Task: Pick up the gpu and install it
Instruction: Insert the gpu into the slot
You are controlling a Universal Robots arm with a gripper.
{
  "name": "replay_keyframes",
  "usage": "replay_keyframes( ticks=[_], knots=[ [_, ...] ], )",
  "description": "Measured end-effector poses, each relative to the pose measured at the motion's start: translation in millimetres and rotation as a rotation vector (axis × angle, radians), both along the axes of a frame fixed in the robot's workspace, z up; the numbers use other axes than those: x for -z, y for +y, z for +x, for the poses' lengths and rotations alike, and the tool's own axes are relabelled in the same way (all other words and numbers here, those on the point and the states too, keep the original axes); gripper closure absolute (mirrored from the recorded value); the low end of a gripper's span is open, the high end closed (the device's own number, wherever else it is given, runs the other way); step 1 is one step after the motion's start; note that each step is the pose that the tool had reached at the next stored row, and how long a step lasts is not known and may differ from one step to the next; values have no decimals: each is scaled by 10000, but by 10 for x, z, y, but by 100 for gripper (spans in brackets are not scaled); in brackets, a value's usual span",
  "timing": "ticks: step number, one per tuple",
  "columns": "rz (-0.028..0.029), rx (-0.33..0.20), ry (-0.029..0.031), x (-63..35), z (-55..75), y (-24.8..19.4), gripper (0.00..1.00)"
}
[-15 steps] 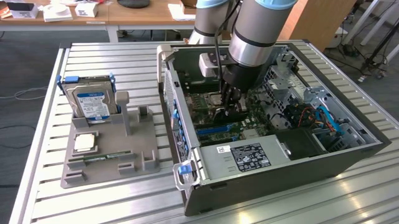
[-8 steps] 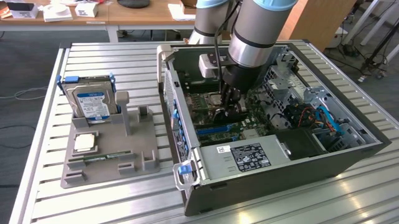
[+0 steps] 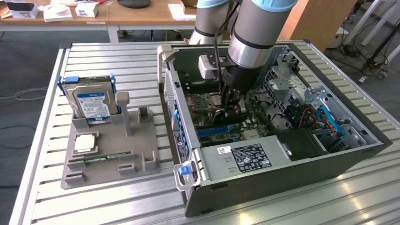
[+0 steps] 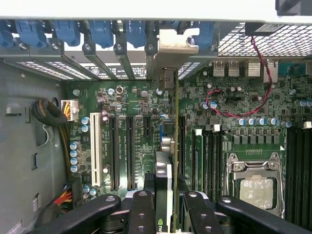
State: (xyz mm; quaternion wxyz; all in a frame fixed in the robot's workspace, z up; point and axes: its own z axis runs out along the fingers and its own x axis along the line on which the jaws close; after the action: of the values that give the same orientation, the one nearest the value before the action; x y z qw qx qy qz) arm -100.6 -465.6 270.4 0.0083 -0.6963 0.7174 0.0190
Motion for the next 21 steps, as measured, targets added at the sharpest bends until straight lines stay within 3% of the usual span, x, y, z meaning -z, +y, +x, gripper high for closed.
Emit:
replay_keyframes(
  ticks=[21],
  knots=[
    [-1,-11,0,63,-34,0,73]
  ],
)
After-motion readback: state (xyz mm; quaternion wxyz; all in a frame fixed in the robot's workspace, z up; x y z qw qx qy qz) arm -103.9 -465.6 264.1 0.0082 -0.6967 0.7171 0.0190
